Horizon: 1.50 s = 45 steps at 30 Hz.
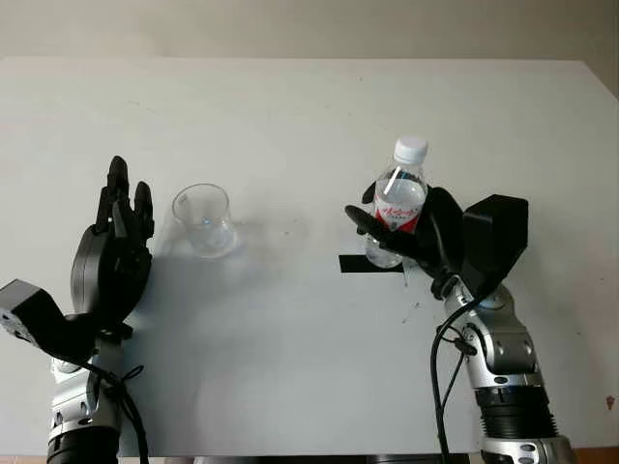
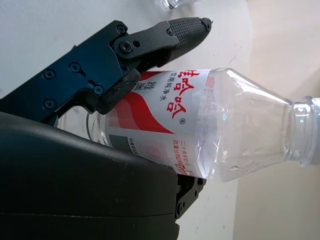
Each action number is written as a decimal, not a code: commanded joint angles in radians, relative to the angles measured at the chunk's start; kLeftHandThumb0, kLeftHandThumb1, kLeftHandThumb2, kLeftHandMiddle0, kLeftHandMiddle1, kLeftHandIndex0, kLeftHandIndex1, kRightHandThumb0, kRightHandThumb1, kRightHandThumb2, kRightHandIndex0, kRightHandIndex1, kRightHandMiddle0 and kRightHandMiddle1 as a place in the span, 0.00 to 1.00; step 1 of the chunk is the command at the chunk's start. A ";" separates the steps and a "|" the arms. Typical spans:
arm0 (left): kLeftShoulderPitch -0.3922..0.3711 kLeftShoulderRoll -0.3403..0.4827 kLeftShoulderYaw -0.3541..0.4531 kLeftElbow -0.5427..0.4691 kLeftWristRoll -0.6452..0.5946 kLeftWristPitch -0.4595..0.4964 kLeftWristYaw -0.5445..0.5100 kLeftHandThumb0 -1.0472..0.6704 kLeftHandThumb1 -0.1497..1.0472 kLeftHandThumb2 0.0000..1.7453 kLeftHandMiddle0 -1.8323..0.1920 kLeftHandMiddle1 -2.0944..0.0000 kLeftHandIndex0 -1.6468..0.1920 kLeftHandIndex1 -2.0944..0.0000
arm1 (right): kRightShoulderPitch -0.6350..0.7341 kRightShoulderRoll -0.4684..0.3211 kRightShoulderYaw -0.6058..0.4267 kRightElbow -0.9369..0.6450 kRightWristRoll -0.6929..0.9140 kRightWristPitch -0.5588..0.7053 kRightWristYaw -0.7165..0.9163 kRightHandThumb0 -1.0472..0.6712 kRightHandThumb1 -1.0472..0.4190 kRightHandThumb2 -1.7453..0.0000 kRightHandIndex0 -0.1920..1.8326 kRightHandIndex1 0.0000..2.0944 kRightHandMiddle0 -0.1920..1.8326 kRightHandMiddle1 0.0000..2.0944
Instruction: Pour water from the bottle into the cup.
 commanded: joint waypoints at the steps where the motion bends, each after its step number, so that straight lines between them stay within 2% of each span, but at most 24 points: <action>1: 0.046 -0.010 0.002 0.023 -0.009 0.007 -0.008 0.14 1.00 0.40 1.00 1.00 1.00 1.00 | 0.010 0.011 0.008 0.009 0.002 -0.018 0.003 0.49 0.00 0.71 0.98 1.00 0.67 1.00; 15: 0.057 -0.014 0.001 0.009 -0.011 0.003 -0.010 0.14 1.00 0.40 1.00 1.00 1.00 1.00 | 0.045 0.035 0.042 0.036 -0.027 -0.060 0.000 0.44 0.00 0.72 0.98 1.00 0.82 1.00; 17: 0.060 -0.015 0.001 0.003 -0.010 0.006 -0.004 0.14 1.00 0.40 1.00 1.00 1.00 1.00 | 0.052 0.022 0.046 0.044 -0.036 -0.087 0.012 0.41 0.00 0.77 0.81 1.00 0.74 1.00; 18: 0.061 -0.015 0.001 0.001 -0.011 0.007 -0.004 0.14 1.00 0.40 1.00 1.00 1.00 1.00 | 0.056 0.019 0.045 0.049 -0.036 -0.099 0.019 0.38 0.00 0.81 0.71 1.00 0.63 1.00; 19: 0.063 -0.014 0.001 0.002 -0.009 0.004 -0.005 0.14 1.00 0.40 1.00 1.00 1.00 1.00 | 0.064 0.017 0.040 0.058 -0.031 -0.118 0.031 0.35 0.00 0.86 0.51 1.00 0.40 1.00; 20: 0.064 -0.013 0.000 0.001 -0.006 0.001 -0.004 0.14 1.00 0.40 1.00 1.00 1.00 1.00 | 0.072 0.015 0.034 0.062 -0.020 -0.129 0.046 0.32 0.00 0.90 0.34 1.00 0.24 1.00; 21: 0.065 -0.012 0.001 0.002 -0.005 0.000 -0.002 0.14 1.00 0.40 1.00 1.00 1.00 1.00 | 0.081 0.014 0.028 0.069 -0.009 -0.146 0.064 0.30 0.00 0.92 0.22 1.00 0.13 1.00; 22: 0.065 -0.012 0.001 0.002 -0.005 0.001 -0.001 0.14 1.00 0.40 1.00 1.00 1.00 1.00 | 0.089 0.010 0.024 0.078 0.001 -0.165 0.084 0.29 0.00 0.95 0.10 0.94 0.05 0.95; 24: 0.066 -0.011 0.003 0.002 -0.009 0.003 -0.004 0.14 1.00 0.39 1.00 1.00 1.00 1.00 | 0.105 -0.012 0.033 0.090 -0.013 -0.200 0.112 0.28 0.01 0.96 0.03 0.79 0.01 0.81; 25: 0.066 -0.010 0.003 0.003 -0.010 0.002 -0.006 0.14 1.00 0.39 1.00 1.00 1.00 1.00 | 0.112 -0.024 0.040 0.097 -0.024 -0.221 0.125 0.26 0.01 0.97 0.01 0.66 0.01 0.70; 28: 0.065 -0.009 0.004 0.004 -0.008 -0.001 -0.006 0.14 1.00 0.39 1.00 1.00 1.00 1.00 | 0.126 -0.044 0.048 0.114 -0.046 -0.269 0.143 0.25 0.01 0.97 0.00 0.47 0.00 0.53; 33: 0.066 -0.011 0.003 -0.002 -0.007 0.003 0.003 0.14 1.00 0.39 1.00 1.00 1.00 1.00 | 0.150 -0.047 0.034 0.142 -0.030 -0.327 0.165 0.24 0.02 0.97 0.00 0.29 0.00 0.34; 36: 0.066 -0.010 0.002 -0.001 -0.008 0.004 0.002 0.14 1.00 0.39 1.00 1.00 1.00 1.00 | 0.155 -0.049 0.024 0.171 -0.010 -0.371 0.191 0.19 0.05 0.97 0.02 0.13 0.01 0.20; 39: 0.058 -0.010 0.002 0.008 -0.010 0.001 0.000 0.14 1.00 0.39 1.00 1.00 1.00 1.00 | 0.151 -0.064 0.027 0.207 -0.012 -0.431 0.222 0.15 0.05 0.97 0.01 0.03 0.00 0.09; 41: 0.054 -0.009 0.003 0.009 -0.011 0.002 0.000 0.14 1.00 0.39 1.00 1.00 1.00 1.00 | 0.151 -0.074 0.032 0.225 -0.033 -0.483 0.226 0.10 0.05 0.97 0.00 0.01 0.00 0.02; 45: 0.053 -0.004 0.003 0.003 -0.010 0.007 0.001 0.14 1.00 0.38 1.00 1.00 1.00 1.00 | 0.166 -0.089 0.040 0.220 -0.077 -0.558 0.205 0.05 0.04 0.97 0.00 0.00 0.00 0.00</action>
